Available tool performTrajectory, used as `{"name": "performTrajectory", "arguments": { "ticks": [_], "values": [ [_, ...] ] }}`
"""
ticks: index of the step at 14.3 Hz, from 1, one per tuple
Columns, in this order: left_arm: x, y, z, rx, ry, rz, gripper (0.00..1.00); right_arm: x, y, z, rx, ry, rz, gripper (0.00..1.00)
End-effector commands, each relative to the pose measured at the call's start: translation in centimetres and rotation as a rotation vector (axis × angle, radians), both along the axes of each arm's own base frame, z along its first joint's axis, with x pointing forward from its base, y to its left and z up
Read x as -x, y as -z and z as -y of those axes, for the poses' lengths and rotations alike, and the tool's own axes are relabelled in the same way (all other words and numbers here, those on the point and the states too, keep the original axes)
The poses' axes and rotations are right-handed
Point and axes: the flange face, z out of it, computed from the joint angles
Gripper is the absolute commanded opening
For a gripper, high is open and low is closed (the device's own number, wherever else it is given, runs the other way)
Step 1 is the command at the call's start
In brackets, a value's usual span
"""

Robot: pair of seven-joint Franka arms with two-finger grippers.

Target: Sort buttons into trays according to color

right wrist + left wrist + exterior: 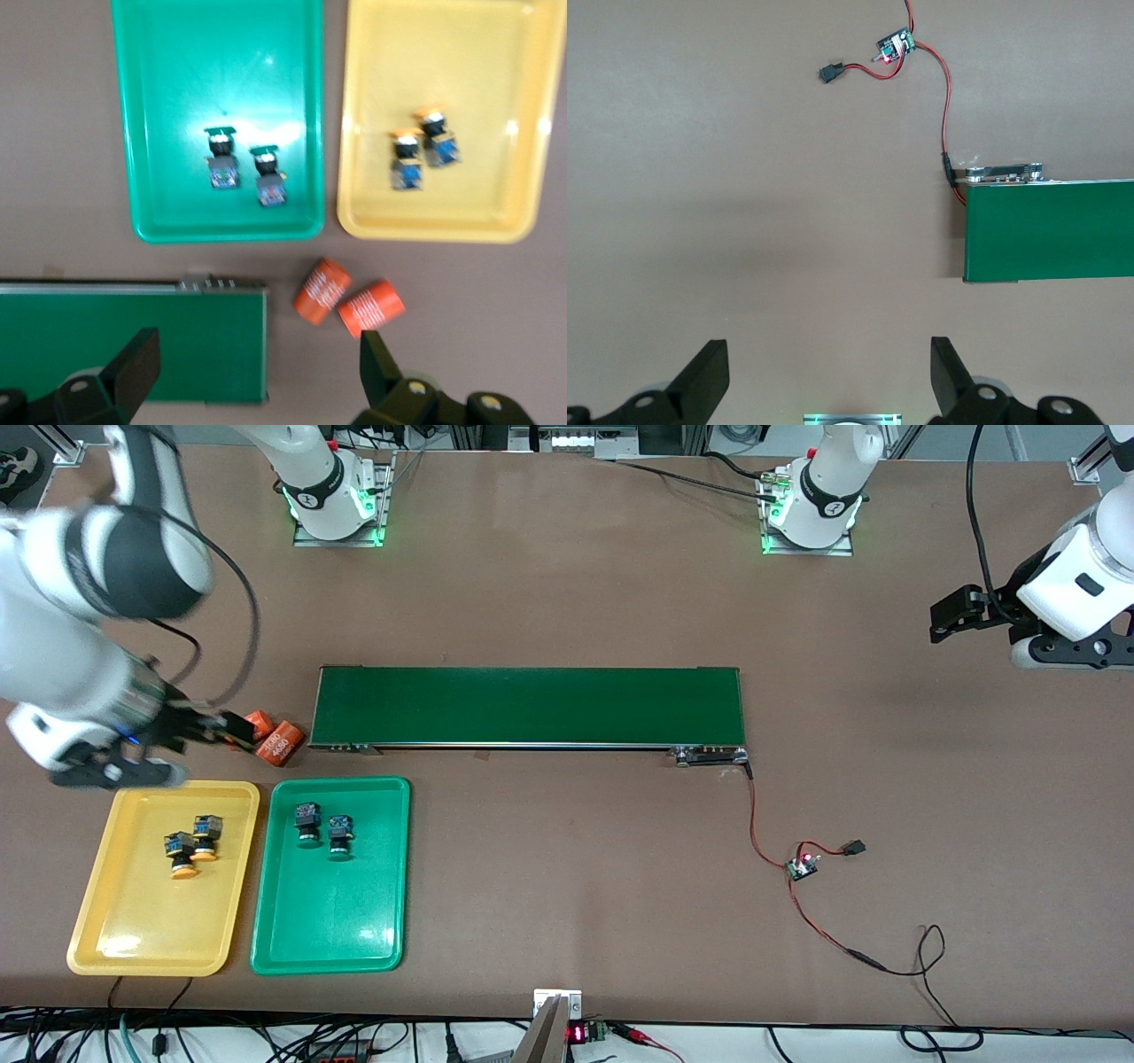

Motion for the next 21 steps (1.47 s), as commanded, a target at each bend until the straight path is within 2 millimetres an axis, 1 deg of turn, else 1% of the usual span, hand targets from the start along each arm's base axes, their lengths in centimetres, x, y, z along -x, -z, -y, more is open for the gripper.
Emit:
{"name": "performTrajectory", "arguments": {
  "ticks": [1, 2, 3, 5, 7, 11, 14, 16, 18, 21],
  "values": [
    [0.4, -0.9, -0.2, -0.013, 0.015, 0.001, 1.00, 3.7, -3.1, 1.8, 0.006, -0.038, -0.009, 1.00],
    [0.4, -0.9, -0.3, -0.013, 0.013, 0.001, 1.00, 4.5, -3.6, 2.1, -0.002, -0.042, -0.007, 1.00],
    [0.4, -0.9, -0.3, -0.013, 0.012, 0.001, 1.00, 4.9, -3.8, 1.6, -0.006, -0.039, -0.008, 1.00],
    [0.4, -0.9, -0.4, -0.013, 0.010, 0.001, 1.00, 5.2, -3.7, 0.7, -0.004, -0.024, -0.031, 1.00],
    [0.4, -0.9, -0.5, -0.018, 0.010, 0.002, 1.00, 5.7, -3.5, 0.9, -0.003, -0.018, -0.071, 1.00],
    [0.4, -1.0, -0.6, -0.019, 0.009, 0.003, 1.00, 5.5, -3.3, 0.9, -0.001, -0.017, -0.080, 1.00],
    [0.4, -0.9, -0.6, -0.021, 0.009, 0.002, 1.00, 5.8, -3.8, 0.5, -0.002, -0.029, -0.083, 1.00],
    [0.5, -1.0, -0.5, -0.021, 0.009, 0.000, 1.00, 6.8, -4.3, 0.4, 0.002, -0.020, -0.146, 1.00],
    [0.4, -1.0, -0.4, -0.021, 0.009, 0.002, 1.00, 7.5, -5.8, 0.5, 0.000, -0.019, -0.145, 1.00],
    [0.5, -1.4, 0.2, -0.021, 0.018, 0.011, 1.00, 7.2, -5.4, -0.2, -0.001, -0.027, -0.143, 1.00]
  ]
}}
